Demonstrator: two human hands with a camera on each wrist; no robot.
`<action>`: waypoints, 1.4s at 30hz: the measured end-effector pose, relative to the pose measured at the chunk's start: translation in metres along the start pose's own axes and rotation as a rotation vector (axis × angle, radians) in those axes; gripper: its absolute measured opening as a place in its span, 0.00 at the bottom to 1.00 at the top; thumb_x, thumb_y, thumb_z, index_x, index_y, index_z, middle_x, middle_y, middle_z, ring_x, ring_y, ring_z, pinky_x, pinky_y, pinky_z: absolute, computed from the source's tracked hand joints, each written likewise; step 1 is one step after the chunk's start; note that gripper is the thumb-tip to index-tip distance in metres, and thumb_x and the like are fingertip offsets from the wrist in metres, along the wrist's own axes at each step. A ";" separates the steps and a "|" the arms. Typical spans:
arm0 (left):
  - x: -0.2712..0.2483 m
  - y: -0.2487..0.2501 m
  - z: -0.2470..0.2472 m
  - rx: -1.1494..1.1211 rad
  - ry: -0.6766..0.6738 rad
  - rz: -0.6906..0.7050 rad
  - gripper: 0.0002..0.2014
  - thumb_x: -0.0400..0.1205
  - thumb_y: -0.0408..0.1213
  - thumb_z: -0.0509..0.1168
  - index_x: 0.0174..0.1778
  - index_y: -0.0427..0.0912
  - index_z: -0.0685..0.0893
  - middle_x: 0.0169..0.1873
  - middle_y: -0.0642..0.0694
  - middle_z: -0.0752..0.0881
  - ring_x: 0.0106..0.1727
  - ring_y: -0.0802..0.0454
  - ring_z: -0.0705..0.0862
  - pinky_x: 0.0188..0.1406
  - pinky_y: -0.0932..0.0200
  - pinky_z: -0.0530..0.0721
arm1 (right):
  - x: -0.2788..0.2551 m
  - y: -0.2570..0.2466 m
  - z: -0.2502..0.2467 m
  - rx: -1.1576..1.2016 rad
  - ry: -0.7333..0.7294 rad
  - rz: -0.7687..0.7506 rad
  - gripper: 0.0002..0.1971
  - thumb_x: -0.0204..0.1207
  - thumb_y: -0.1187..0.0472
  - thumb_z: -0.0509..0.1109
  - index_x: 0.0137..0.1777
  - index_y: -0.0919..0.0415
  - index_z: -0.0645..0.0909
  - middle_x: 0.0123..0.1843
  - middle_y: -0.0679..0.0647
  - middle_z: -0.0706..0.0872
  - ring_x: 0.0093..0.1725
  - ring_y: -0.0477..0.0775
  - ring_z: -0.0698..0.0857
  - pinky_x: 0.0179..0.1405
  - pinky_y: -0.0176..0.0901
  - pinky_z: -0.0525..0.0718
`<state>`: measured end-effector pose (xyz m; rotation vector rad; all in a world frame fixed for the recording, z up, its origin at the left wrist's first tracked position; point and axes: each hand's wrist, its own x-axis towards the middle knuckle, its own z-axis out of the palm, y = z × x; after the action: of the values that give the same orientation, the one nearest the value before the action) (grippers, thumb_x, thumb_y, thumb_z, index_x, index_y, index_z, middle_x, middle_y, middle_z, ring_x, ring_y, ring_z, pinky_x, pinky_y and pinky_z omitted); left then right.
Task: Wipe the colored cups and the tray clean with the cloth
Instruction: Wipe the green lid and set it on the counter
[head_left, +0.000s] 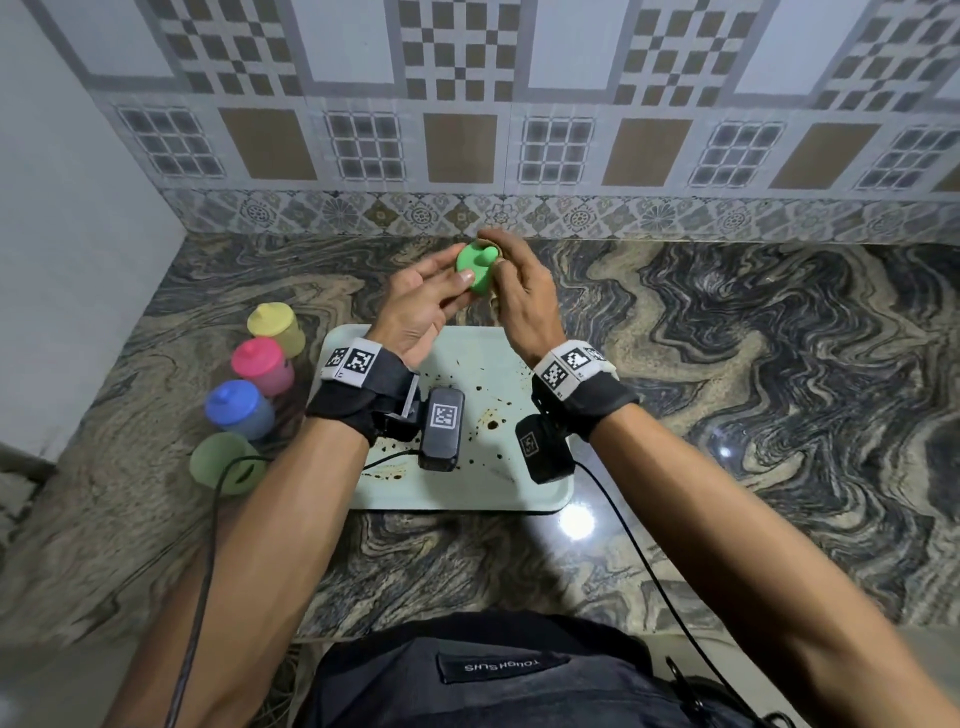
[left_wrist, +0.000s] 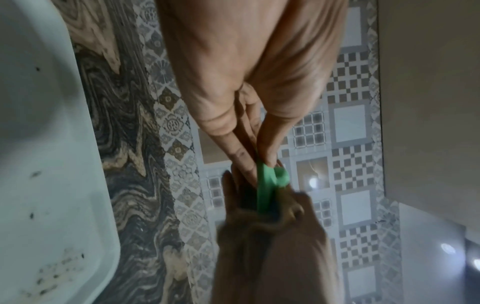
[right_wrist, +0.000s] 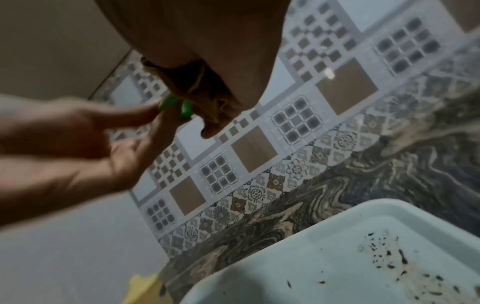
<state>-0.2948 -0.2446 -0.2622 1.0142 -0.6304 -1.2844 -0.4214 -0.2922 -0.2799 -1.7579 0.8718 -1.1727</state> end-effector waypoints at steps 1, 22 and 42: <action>-0.001 -0.001 -0.001 0.019 -0.011 -0.006 0.20 0.82 0.18 0.61 0.71 0.30 0.75 0.45 0.47 0.92 0.49 0.54 0.90 0.48 0.63 0.88 | 0.004 0.002 -0.003 0.041 -0.017 0.030 0.21 0.81 0.65 0.56 0.69 0.66 0.81 0.65 0.58 0.86 0.63 0.49 0.85 0.65 0.35 0.81; 0.002 0.009 0.001 0.054 0.044 0.029 0.20 0.82 0.19 0.62 0.71 0.30 0.76 0.44 0.49 0.92 0.46 0.56 0.90 0.44 0.64 0.88 | 0.016 -0.006 -0.007 -0.183 -0.016 0.116 0.25 0.82 0.60 0.51 0.77 0.58 0.76 0.63 0.56 0.87 0.51 0.47 0.83 0.55 0.41 0.81; 0.002 0.004 0.002 -0.036 0.052 0.058 0.15 0.86 0.27 0.59 0.69 0.33 0.79 0.55 0.40 0.88 0.52 0.52 0.89 0.51 0.58 0.88 | -0.005 -0.012 0.007 -0.218 -0.044 -0.170 0.24 0.87 0.65 0.54 0.82 0.70 0.67 0.86 0.62 0.64 0.86 0.56 0.64 0.86 0.49 0.62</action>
<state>-0.2943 -0.2475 -0.2582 0.9903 -0.5906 -1.2107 -0.4154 -0.2809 -0.2726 -2.0608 0.8639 -1.1780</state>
